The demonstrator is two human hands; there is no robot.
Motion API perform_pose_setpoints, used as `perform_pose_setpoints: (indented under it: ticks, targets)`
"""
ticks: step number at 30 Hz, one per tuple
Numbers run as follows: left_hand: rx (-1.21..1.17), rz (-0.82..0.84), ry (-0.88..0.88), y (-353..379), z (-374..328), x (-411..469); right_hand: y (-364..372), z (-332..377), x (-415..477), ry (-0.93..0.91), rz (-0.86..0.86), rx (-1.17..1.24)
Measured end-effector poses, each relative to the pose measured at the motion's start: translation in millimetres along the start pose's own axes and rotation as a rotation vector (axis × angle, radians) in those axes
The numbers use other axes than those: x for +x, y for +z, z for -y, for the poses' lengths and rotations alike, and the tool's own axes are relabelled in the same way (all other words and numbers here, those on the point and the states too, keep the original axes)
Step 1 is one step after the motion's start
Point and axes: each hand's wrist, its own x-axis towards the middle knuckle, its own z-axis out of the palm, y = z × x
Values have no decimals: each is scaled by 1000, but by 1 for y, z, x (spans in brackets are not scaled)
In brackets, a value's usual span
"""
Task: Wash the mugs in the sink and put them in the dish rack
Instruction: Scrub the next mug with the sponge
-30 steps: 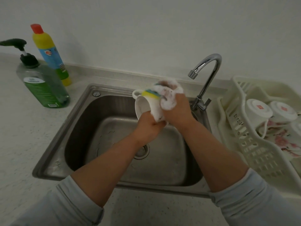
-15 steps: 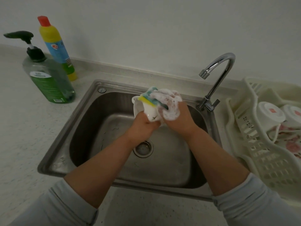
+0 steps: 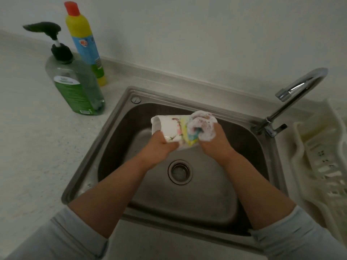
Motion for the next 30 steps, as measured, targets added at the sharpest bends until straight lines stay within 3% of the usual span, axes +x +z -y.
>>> perform_pose_setpoints:
  ticks: [5,9,11,14,17,22,28,30]
  targets:
    - [-44,3,-18,-37,-6,-12,27,-7,39,275,-20,211]
    - [-122,-82,36,-71,-22,-26,52,10,65,852,-62,1038]
    - [-163,-150,55,-89,-27,-36,65,18,69,998,0,1222]
    - [-267,-250,108,-112,-32,-57,87,36,69,1047,149,1408]
    - [-348,-346,135,-140,-32,-77,109,53,63,1068,222,1327]
    - [-419,-488,189,-181,-33,-113,137,89,65,906,484,1039]
    - [-474,-606,197,-197,-31,-136,191,110,76,840,279,606]
    - [-503,-630,183,-197,-31,-139,208,111,81,820,289,501]
